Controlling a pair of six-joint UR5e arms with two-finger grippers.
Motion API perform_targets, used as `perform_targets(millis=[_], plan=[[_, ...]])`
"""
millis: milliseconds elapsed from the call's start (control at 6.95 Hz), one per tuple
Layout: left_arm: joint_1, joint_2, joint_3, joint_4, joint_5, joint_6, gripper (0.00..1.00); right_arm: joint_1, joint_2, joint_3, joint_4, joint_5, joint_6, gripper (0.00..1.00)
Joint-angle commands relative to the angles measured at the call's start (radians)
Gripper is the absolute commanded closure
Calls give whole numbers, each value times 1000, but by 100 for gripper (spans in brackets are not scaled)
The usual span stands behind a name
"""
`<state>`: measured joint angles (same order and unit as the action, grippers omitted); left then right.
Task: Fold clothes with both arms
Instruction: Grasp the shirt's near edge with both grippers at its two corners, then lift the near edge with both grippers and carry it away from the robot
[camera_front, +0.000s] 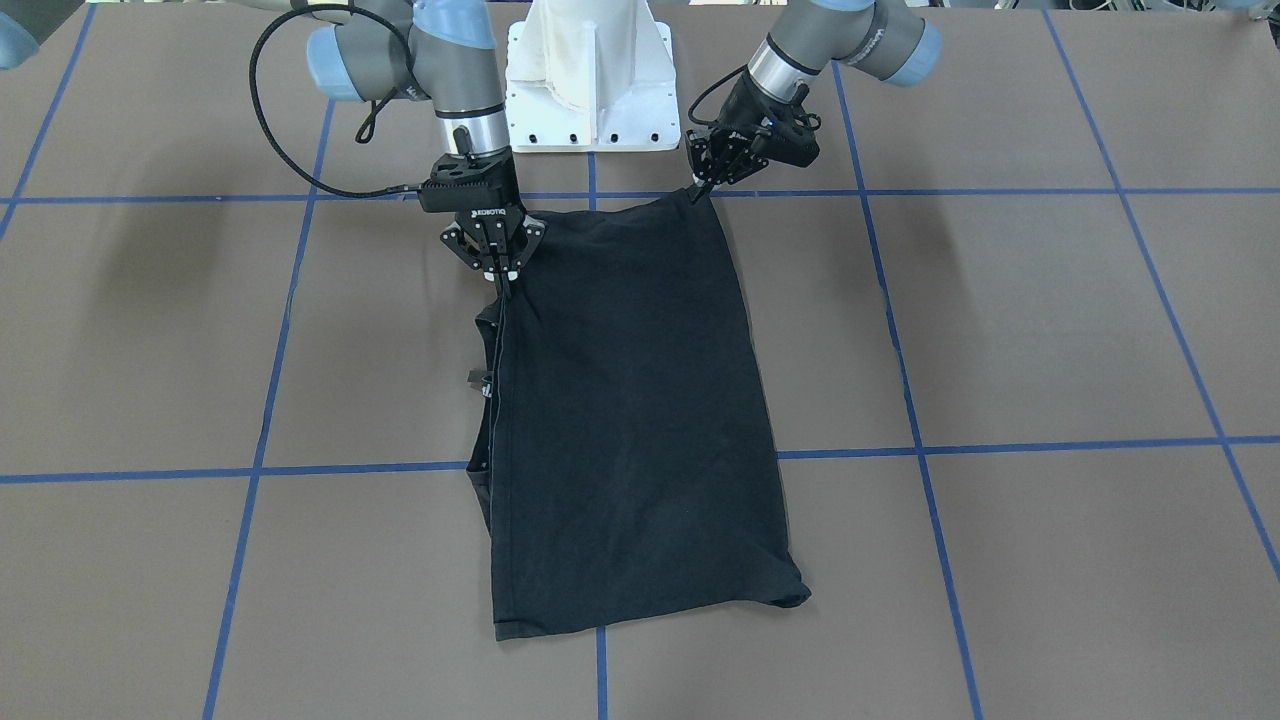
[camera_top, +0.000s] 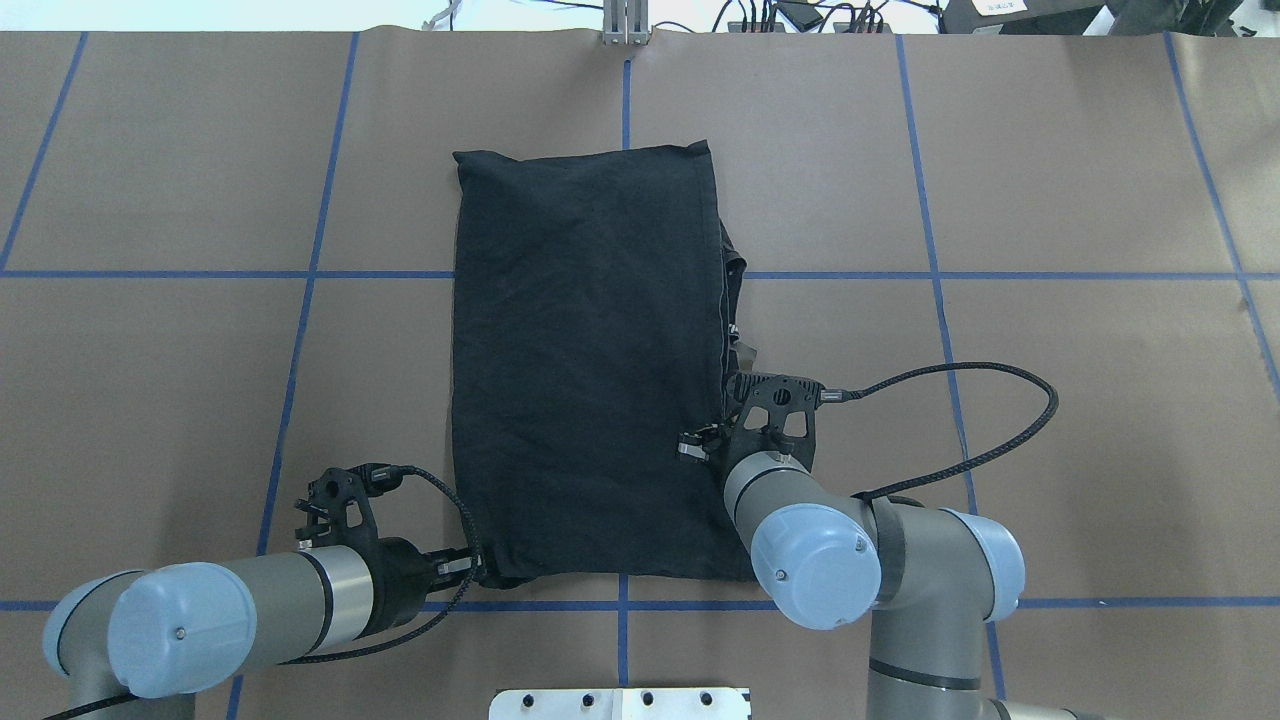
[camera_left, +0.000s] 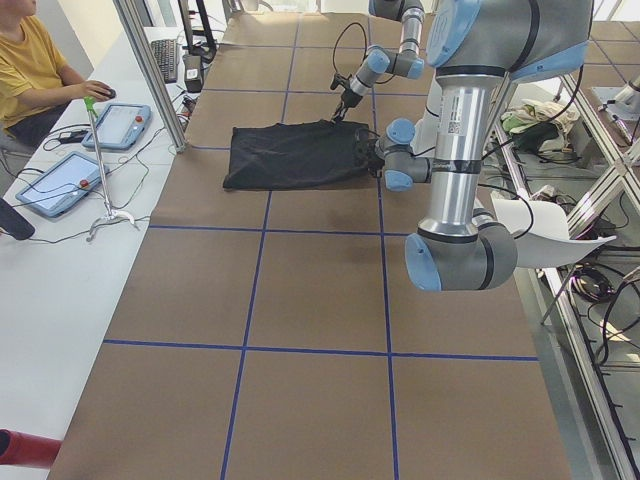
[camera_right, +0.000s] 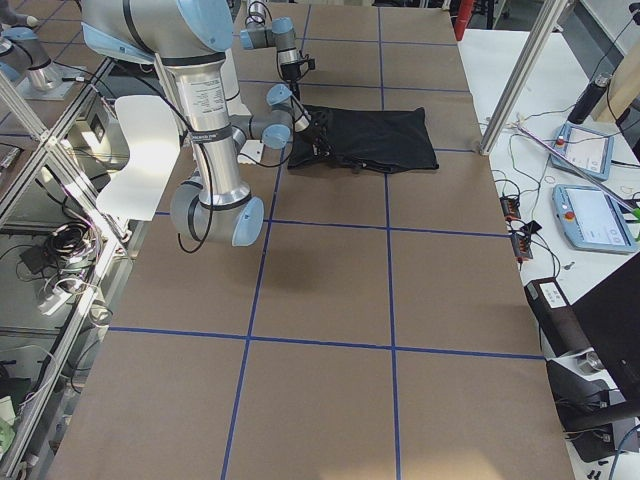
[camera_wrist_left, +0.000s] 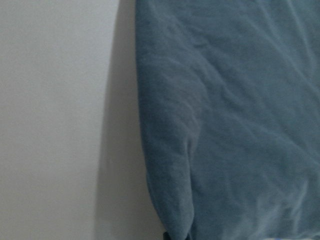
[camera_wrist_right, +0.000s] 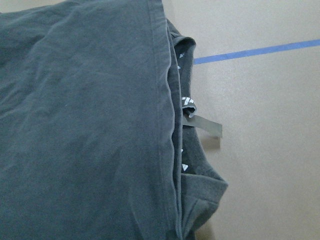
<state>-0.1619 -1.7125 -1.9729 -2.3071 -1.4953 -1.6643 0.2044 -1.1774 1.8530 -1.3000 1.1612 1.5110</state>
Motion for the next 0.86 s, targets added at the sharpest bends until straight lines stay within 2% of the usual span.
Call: perform_targets(millis=[0, 144, 288, 432, 719], plan=[[2, 64, -113, 5, 3, -2, 100, -86, -94, 127, -2, -33, 9, 100], [7, 117, -185, 8, 1, -2, 100, -114, -125, 170, -2, -53, 9, 100], [7, 117, -207, 15, -2, -2, 100, -115, -128, 189, -2, -54, 9, 100], [-2, 82, -205, 43, -52, 8, 100, -115, -119, 192, -2, -54, 9, 100], [-104, -14, -199, 145, -82, 99, 100, -67, -111, 181, -5, -48, 6, 100]])
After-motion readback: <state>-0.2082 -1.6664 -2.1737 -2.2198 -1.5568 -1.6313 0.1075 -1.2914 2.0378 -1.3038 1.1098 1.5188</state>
